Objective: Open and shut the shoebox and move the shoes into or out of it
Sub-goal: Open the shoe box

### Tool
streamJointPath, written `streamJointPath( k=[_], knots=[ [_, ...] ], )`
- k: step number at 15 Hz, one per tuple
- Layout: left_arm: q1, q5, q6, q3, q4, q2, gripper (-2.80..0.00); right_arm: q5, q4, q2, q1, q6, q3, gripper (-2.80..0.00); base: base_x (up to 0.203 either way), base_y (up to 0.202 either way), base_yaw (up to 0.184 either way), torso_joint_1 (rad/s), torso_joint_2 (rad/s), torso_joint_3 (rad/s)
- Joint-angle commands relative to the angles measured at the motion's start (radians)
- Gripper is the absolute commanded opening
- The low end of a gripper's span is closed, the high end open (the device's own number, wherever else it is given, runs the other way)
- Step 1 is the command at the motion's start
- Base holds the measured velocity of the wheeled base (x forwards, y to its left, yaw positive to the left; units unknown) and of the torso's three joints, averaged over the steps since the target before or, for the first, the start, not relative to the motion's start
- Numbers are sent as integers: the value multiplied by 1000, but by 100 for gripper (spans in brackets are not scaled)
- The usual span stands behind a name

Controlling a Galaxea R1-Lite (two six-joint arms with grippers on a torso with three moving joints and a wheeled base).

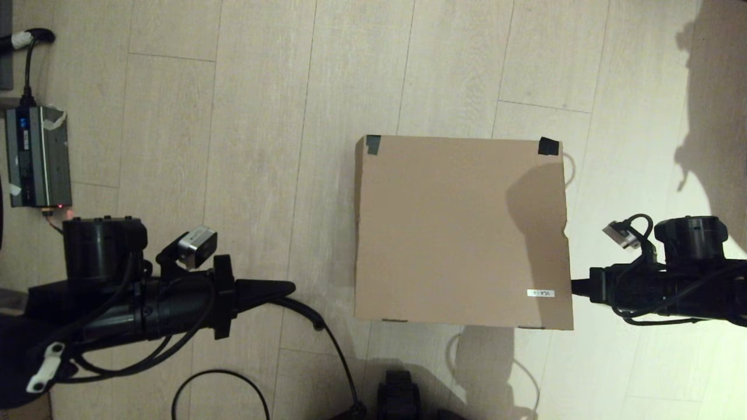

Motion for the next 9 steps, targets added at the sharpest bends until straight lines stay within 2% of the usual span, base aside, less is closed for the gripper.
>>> streamJointPath(
  k=[1,9],
  knots=[
    [2,-5,-5,0,-5,-6,-280,28,10,-45,0,2,-2,-280,0,0,0,0,0,0],
    [-2,-3,-14,-3,2,-33,-280,38,143,-221,-7,2,-18,-280,0,0,0,0,0,0]
  ],
)
